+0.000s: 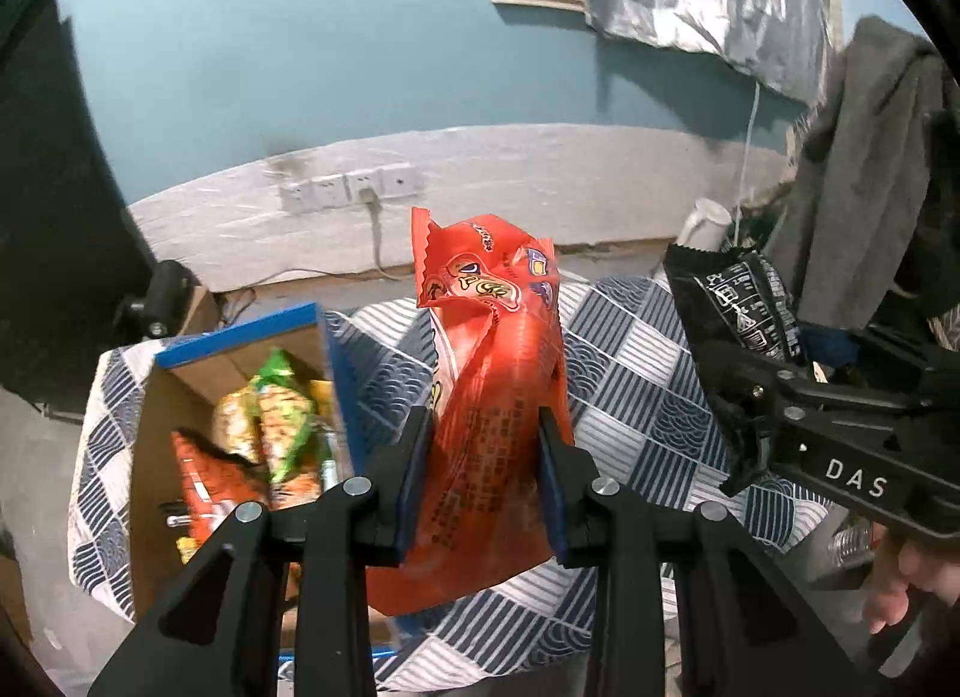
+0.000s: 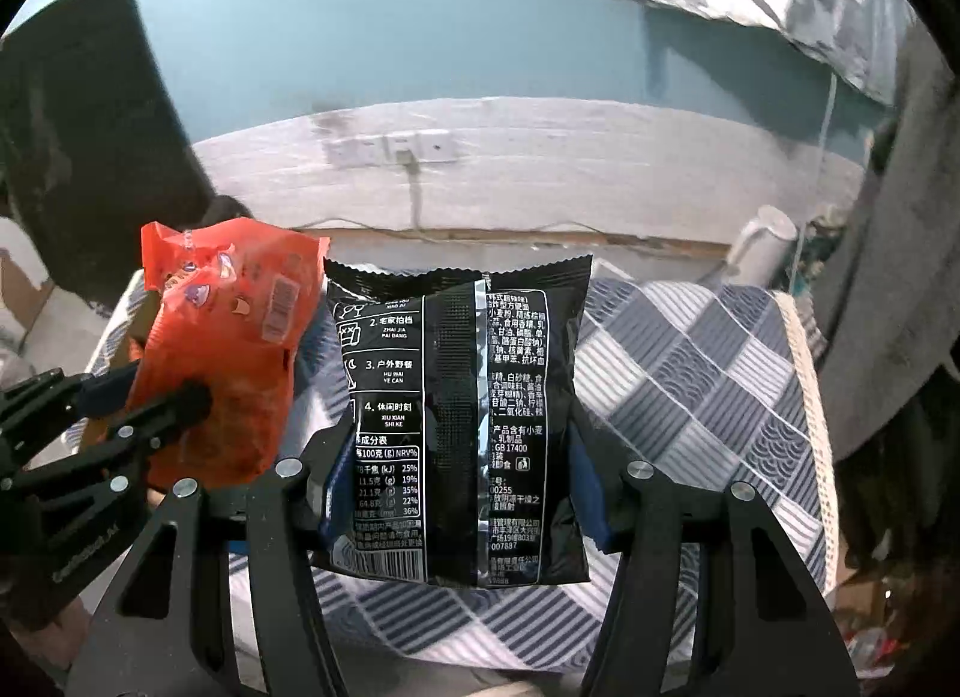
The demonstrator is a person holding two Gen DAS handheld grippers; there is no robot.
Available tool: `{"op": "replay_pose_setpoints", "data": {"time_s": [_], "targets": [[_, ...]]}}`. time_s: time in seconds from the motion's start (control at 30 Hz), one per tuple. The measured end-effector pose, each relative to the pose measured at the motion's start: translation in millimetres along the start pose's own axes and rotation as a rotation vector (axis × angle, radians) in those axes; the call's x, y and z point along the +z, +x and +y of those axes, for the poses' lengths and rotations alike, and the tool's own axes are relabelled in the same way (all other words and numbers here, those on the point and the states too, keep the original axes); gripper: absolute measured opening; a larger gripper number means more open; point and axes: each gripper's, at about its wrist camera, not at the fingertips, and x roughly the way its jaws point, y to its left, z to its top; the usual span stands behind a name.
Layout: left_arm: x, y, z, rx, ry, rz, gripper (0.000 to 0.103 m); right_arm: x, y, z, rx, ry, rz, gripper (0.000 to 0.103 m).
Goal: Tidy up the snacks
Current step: 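Lift both bags and carry them over the cardboard box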
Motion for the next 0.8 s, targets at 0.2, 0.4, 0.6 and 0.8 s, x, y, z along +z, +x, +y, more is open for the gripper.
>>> {"op": "replay_pose_setpoints", "data": {"time_s": [0.2,0.4,0.6,0.8], "targets": [[-3.8,-9.0,40.3,0.035,-0.055,-0.015,0.033,10.2,7.4,38.0,0.048,-0.033,0.008,0.059],[-11.0,-9.0,85.3,0.071,-0.126,-0.008,0.033,21.7,25.5,80.0,0.097,-0.071,0.029,0.059],[-21.4,-5.2,126.4,0.142,-0.175,0.007,0.033,25.2,55.0,124.6,0.149,-0.107,0.081,0.059],[-33.7,-0.2,163.6,0.174,-0.238,0.038,0.033,26.5,81.1,160.9,0.185,-0.144,0.126,0.059]]}}
